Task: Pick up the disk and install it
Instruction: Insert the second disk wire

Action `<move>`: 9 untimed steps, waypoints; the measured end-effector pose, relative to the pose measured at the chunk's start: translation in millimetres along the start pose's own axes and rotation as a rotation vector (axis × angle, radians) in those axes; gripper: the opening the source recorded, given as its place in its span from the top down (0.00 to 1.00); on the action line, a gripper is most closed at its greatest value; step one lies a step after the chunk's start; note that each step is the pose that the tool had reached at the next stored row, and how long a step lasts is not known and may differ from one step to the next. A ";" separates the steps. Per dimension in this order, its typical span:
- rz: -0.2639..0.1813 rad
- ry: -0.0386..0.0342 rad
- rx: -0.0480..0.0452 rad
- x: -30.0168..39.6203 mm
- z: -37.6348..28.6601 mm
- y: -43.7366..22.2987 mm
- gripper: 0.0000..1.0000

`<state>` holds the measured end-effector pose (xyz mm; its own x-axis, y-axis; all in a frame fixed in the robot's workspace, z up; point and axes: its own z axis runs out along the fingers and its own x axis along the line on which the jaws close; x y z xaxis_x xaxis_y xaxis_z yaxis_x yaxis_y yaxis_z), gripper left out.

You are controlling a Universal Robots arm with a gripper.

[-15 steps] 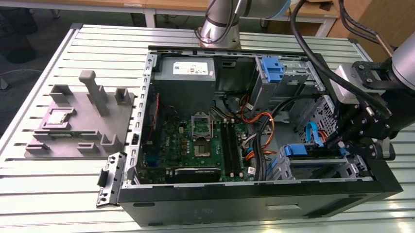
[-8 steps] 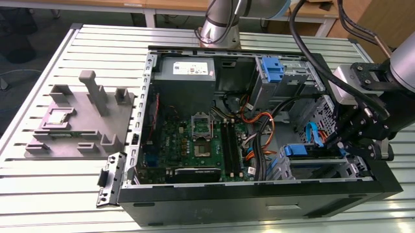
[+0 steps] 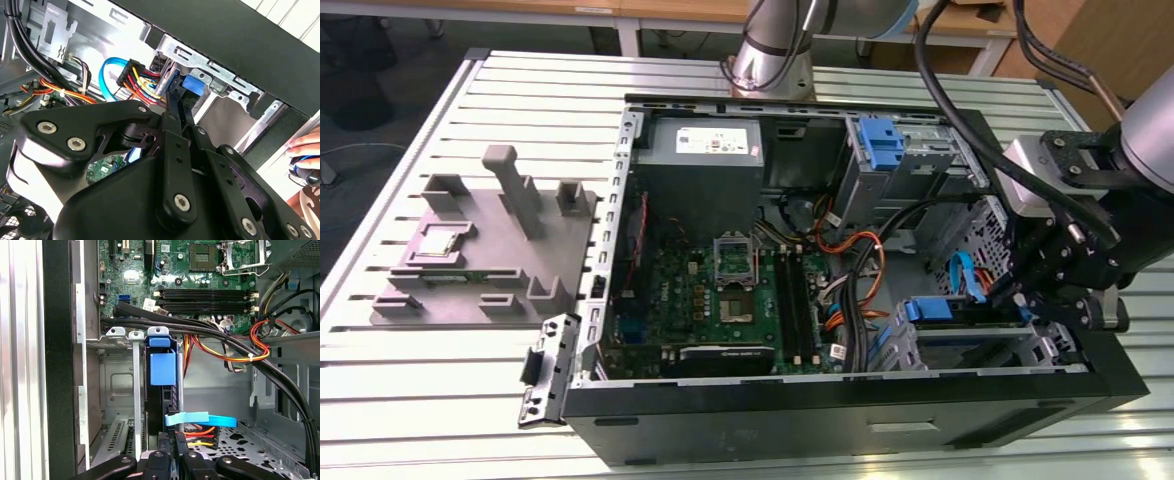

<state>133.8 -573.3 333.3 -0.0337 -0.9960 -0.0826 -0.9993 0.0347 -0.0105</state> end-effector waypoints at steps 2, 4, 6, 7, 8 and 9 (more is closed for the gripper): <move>0.000 0.0001 0.0000 0.0 0.0 0.0 0.84; 0.000 -0.0003 0.0000 0.0 0.7 0.0 0.84; 0.000 -0.0002 0.0000 0.1 1.7 0.0 0.84; 0.000 0.0000 0.0000 0.1 1.6 0.0 0.84; 0.000 0.0000 0.0000 0.1 1.6 0.0 0.84; 0.000 0.0001 0.0000 0.2 1.6 0.0 0.84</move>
<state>133.8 -573.3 331.6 -0.0337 -0.9960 -0.0825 -0.9993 0.0347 -0.0105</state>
